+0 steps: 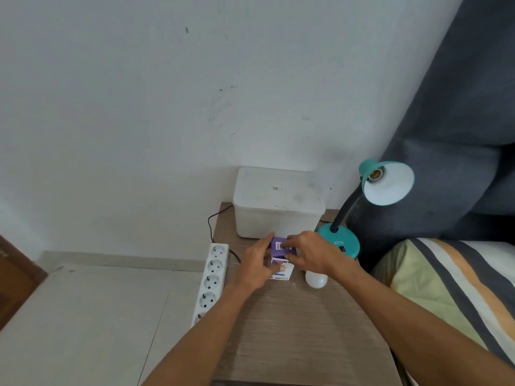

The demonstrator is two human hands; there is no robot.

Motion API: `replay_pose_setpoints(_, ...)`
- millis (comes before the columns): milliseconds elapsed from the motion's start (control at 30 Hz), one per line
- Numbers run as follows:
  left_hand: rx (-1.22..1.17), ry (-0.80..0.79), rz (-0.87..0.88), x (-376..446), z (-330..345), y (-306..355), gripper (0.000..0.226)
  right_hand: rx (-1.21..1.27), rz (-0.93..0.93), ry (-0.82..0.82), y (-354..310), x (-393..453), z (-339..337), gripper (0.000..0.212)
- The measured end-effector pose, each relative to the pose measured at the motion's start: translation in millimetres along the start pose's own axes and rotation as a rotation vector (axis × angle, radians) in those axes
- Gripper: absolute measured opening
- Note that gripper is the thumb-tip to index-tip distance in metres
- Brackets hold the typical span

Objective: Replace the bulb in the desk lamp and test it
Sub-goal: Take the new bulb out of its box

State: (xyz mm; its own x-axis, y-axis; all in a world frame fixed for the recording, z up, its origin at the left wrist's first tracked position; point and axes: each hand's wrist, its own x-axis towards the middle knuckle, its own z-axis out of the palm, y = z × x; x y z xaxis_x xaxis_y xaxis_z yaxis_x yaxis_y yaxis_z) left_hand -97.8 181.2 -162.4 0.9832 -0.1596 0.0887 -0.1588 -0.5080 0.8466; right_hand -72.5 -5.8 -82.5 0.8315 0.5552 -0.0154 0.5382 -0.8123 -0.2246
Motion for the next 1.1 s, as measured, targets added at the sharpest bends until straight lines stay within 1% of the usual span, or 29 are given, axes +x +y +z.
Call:
replay_pose_setpoints(67,0.01,0.005,0.011,0.1,0.0,-1.4,0.098,0.129,0.051,0.053,-1.1,-0.3,-4.1,0.032)
replay_pose_setpoints(167,0.013,0.015,0.006,-2.9,0.4,-4.0,0.104,0.429,0.246,0.153,-0.2,2.5,-6.5,0.027)
replay_pose_setpoints(200,0.013,0.019,0.011,-4.4,0.8,-4.6,0.102,0.543,0.321,0.189,1.4,4.0,-6.4,0.028)
replay_pose_setpoints(267,0.026,0.02,0.038,-6.6,2.1,-5.9,0.092,0.735,0.442,0.26,2.4,9.1,-5.9,0.032)
replay_pose_setpoints(300,0.036,0.013,0.055,-6.8,2.3,-6.2,0.085,0.775,0.497,0.307,1.5,11.9,-4.7,0.035)
replay_pose_setpoints(367,0.061,-0.007,0.086,-5.6,1.1,-5.5,0.079,0.755,0.617,0.462,-4.1,12.7,-3.2,0.035)
replay_pose_setpoints(400,0.073,-0.016,0.095,-4.2,-0.2,-5.0,0.08,0.706,0.645,0.548,-8.1,10.8,-3.6,0.033)
replay_pose_setpoints(433,0.08,-0.02,0.106,-2.6,-1.5,-4.6,0.083,0.642,0.619,0.598,-11.2,8.1,-3.6,0.029)
replay_pose_setpoints(467,0.085,-0.029,0.112,-1.1,-3.0,-4.7,0.087,0.572,0.55,0.58,-12.2,5.2,-2.1,0.026)
replay_pose_setpoints(500,0.087,-0.04,0.116,-0.1,-4.3,-4.4,0.091,0.511,0.458,0.501,-13.3,2.1,-0.7,0.023)
replay_pose_setpoints(533,0.091,-0.049,0.118,0.4,-5.2,-4.3,0.093,0.451,0.369,0.381,-13.9,-0.5,0.6,0.022)
replay_pose_setpoints(600,0.105,-0.058,0.126,0.9,-6.0,-3.9,0.096,0.334,0.234,0.156,-13.5,-2.4,1.9,0.026)
replay_pose_setpoints(667,0.118,-0.063,0.122,0.9,-5.6,-3.9,0.098,0.242,0.159,0.056,-12.3,-0.5,0.8,0.027)
replay_pose_setpoints(800,0.107,-0.069,0.093,1.5,-6.7,-1.8,0.101,0.065,0.109,-0.038,-18.8,9.4,-5.1,0.028)
replay_pose_setpoints(900,0.118,-0.059,0.083,2.7,-8.0,-0.5,0.104,-0.026,0.107,-0.056,-26.7,15.0,-2.3,0.035)
replay_pose_setpoints(967,0.115,-0.054,0.084,2.9,-8.5,-1.4,0.105,-0.03,0.124,-0.066,-30.8,17.1,1.3,0.036)
replay_pose_setpoints(1100,0.109,-0.062,0.081,3.5,-8.7,-4.0,0.107,0.076,0.169,-0.096,-31.8,17.6,0.4,0.037)
